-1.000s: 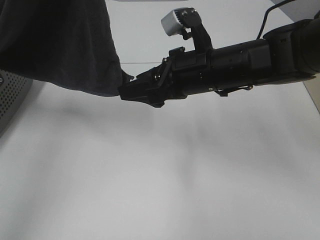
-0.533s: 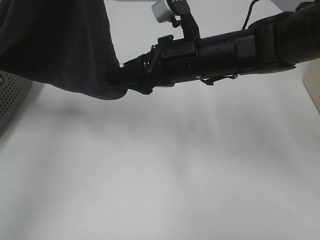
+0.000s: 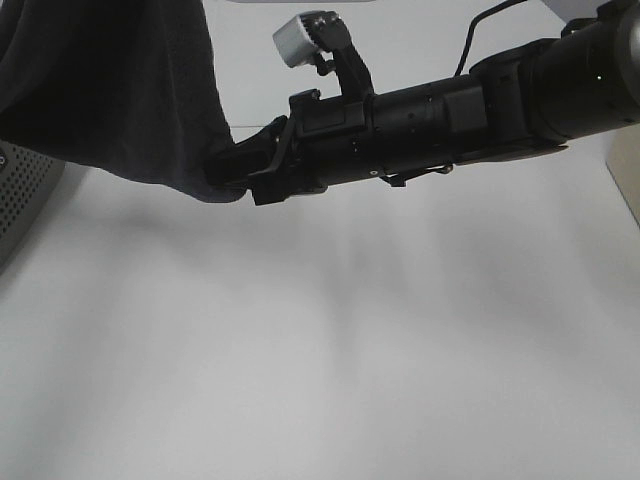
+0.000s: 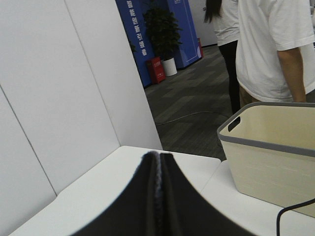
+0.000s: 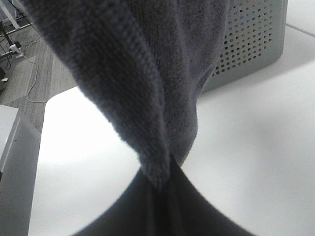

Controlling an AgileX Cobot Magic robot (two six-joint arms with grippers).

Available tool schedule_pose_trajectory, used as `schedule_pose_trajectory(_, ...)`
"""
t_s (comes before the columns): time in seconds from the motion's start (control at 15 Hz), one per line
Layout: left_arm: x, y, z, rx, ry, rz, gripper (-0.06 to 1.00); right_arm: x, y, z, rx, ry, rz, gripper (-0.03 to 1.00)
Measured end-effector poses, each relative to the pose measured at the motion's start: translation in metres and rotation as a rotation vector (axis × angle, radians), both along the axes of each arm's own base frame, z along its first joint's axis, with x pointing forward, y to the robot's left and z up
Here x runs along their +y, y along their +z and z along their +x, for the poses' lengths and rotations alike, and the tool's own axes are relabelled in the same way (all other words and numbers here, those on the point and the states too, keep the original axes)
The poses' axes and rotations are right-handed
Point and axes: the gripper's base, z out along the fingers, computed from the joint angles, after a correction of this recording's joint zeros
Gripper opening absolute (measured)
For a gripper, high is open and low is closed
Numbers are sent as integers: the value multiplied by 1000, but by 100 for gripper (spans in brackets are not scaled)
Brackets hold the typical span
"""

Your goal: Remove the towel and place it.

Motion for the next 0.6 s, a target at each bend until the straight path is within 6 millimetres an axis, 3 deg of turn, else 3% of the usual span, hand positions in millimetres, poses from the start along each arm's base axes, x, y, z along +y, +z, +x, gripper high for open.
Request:
schedule_pose_trajectory(0.27, 10, 0, 12, 41, 170, -34, 0, -12, 18, -3, -47, -52, -150, 1)
schedule_pose_trajectory(0.4, 15, 0, 16, 72, 240, -65, 0, -29, 42, -4, -91, -125, -213, 1)
schedule_pose_trajectory(0.6, 17, 6, 17, 83, 254, -118, 0, -75, 93, 6, -163, -303, -227, 1)
